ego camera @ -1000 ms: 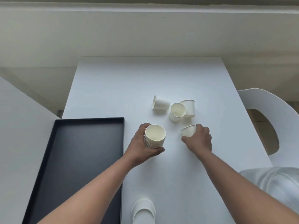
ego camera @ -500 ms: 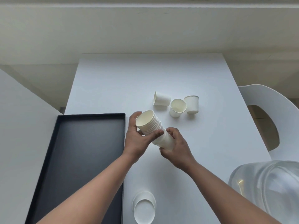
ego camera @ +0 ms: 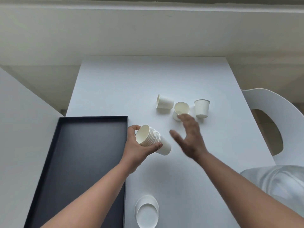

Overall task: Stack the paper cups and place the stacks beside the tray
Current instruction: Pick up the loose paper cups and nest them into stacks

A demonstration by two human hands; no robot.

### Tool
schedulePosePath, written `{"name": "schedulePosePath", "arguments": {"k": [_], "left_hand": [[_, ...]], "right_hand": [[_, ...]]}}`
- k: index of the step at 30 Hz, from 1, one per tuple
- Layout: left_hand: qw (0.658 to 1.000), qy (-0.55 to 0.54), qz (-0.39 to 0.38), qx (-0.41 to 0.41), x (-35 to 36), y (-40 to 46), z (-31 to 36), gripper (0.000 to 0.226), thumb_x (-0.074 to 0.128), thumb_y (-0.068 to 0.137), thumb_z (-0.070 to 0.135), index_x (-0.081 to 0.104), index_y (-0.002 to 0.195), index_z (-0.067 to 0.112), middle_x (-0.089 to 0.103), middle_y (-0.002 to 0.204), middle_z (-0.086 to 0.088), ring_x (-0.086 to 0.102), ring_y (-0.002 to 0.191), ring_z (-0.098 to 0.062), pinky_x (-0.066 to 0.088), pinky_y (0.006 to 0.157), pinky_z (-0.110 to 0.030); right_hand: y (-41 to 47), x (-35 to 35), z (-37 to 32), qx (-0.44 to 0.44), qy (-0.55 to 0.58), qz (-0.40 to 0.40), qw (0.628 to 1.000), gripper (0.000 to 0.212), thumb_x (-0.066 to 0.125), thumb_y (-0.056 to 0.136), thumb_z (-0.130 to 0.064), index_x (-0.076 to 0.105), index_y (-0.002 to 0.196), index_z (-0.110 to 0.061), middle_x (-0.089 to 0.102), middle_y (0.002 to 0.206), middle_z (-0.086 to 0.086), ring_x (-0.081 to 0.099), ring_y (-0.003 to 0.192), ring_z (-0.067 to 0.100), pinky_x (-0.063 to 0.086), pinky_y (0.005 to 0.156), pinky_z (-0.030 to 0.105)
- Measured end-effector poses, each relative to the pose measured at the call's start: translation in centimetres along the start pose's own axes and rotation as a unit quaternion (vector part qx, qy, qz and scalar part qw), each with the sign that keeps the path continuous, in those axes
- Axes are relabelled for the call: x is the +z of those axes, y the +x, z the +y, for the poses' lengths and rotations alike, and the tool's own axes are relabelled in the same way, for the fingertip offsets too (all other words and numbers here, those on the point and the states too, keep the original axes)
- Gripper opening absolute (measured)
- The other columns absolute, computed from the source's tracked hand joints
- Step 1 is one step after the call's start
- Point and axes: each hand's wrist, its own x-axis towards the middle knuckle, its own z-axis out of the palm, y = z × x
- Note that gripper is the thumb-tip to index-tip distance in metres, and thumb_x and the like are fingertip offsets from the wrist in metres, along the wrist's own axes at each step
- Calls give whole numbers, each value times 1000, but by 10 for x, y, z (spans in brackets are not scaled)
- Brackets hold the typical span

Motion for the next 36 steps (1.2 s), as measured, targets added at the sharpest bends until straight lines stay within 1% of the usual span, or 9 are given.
{"name": "schedulePosePath", "arguments": {"k": [6,11,13,16,19,22,25,31,36], "left_hand": [[1000,4,-5,-8,-9,-4,-11,88,104,52,39,44,116,47,66,119,-3,73,95,-17,63,75,-30],[1000,10,-5,-7,-17,-6,-15,89,103,52,40,44,119,44,65,116,-1,72,85,-6,59,70,-23],[1000,11,-8,-8,-19,-5,-15,88,103,53,40,45,119,43,66,115,-2,71,84,-6,60,71,-25],[1000,13,-10,-7,-21,-2,-14,88,103,52,42,45,119,44,65,115,0,71,84,-4,60,71,-24],[1000,6,-11,-8,-20,-2,-13,87,102,52,43,45,118,44,63,117,7,70,88,-5,58,70,-21],[1000,-1,-18,-10,-18,-4,-11,82,101,53,41,48,116,48,67,102,23,72,85,-2,58,71,-21],[999,1,-31,-14,-17,-5,-11,83,101,56,37,50,120,49,70,95,29,73,85,-3,59,71,-21],[999,34,-38,-9,-20,-10,-12,89,100,61,34,48,127,60,71,99,30,72,86,3,57,70,-14],[999,39,-34,1,-21,-13,-14,85,98,63,32,48,125,62,67,104,33,70,87,4,57,71,-15]], "right_hand": [[77,-26,33,220,-175,-37,959,104,58,78,-82,4,160,-46,-21,169,-3,-13,156,26,21,115,62],[95,-42,66,288,-173,-150,930,133,83,62,-71,-9,157,-51,-39,163,-1,-25,153,36,18,116,70],[99,-45,74,291,-194,-163,922,128,86,69,-61,-3,160,-45,-37,163,0,-21,154,37,23,117,67],[100,-45,80,277,-199,-118,933,98,80,85,-45,19,161,-34,-21,167,1,6,152,39,38,112,57],[90,-39,82,258,-181,-41,948,57,63,98,-27,41,150,-27,-4,165,-1,29,138,39,46,101,47],[75,-34,81,251,-154,19,956,37,49,100,-15,51,136,-25,9,160,-3,36,131,38,44,91,43],[66,-30,81,250,-161,26,954,32,47,101,-18,52,133,-24,10,160,0,36,131,40,45,90,45],[71,-34,96,246,-185,-25,951,53,47,105,-27,34,156,-28,-16,166,3,34,138,45,38,112,50],[61,-24,90,247,-131,54,959,42,52,103,-26,50,145,-26,3,161,-2,46,126,44,44,104,46]]}}
